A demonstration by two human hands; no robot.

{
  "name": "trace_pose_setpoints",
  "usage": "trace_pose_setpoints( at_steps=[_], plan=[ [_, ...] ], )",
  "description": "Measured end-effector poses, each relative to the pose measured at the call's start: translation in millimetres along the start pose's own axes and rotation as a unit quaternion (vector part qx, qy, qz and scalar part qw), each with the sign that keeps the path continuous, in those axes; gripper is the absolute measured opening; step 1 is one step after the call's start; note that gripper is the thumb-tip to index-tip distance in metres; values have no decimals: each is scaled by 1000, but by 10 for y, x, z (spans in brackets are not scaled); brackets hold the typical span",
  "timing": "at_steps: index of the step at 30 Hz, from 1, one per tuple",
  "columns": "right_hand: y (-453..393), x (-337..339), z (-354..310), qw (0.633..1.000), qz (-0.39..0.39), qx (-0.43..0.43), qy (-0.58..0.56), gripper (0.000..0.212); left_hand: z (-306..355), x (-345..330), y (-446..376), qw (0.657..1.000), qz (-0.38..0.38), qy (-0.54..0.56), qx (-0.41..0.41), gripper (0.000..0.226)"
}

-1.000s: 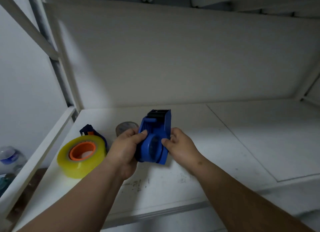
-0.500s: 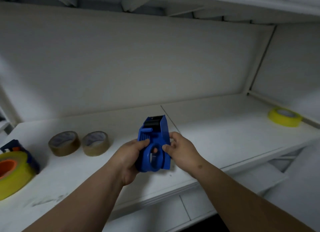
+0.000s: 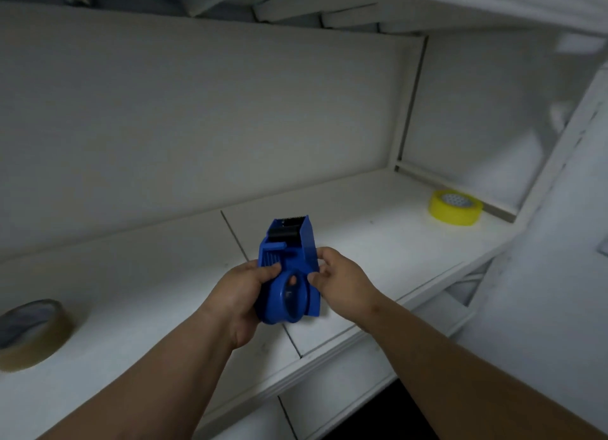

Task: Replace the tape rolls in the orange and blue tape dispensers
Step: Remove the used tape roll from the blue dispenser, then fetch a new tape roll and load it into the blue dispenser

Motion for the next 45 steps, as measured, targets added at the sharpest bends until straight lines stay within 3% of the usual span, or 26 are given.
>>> trace_pose_setpoints(
  at_steps=[12, 24, 30, 34, 41, 45],
  plan=[
    [-373, 861, 550, 997, 69, -16, 32, 33, 47, -767, -979, 999, -46, -17, 24, 19],
    [-832, 2323, 1298, 992, 24, -20, 125, 46, -21, -1860, -1838, 999, 42, 11, 4, 19],
    [-1102, 2930, 1623, 968, 51, -61, 237, 38, -82, -2157, -2077, 996, 88, 23, 9, 19],
    [-1247, 3126, 1810, 931, 79, -93, 344, 41, -86, -2250, -2245, 995, 98, 9, 12, 19],
    [-1423, 3449, 1946, 898, 149, -111, 398, 53, 16, -2248, -2557, 996, 88, -6, 11, 20],
    [-1545, 3546, 2034, 895, 144, -129, 401, 62, 3, -2235, -2675, 995, 95, -1, 21, 20]
  ],
)
Point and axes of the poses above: each hand's wrist, its own y-axis away from the middle knuckle, its own x-axis out of the back of the hand, z = x × y, the point moved 4 cm from there along -y, towards the middle knuckle, and after that the axes turned 6 degrees about -z, right-handed, at the moved point
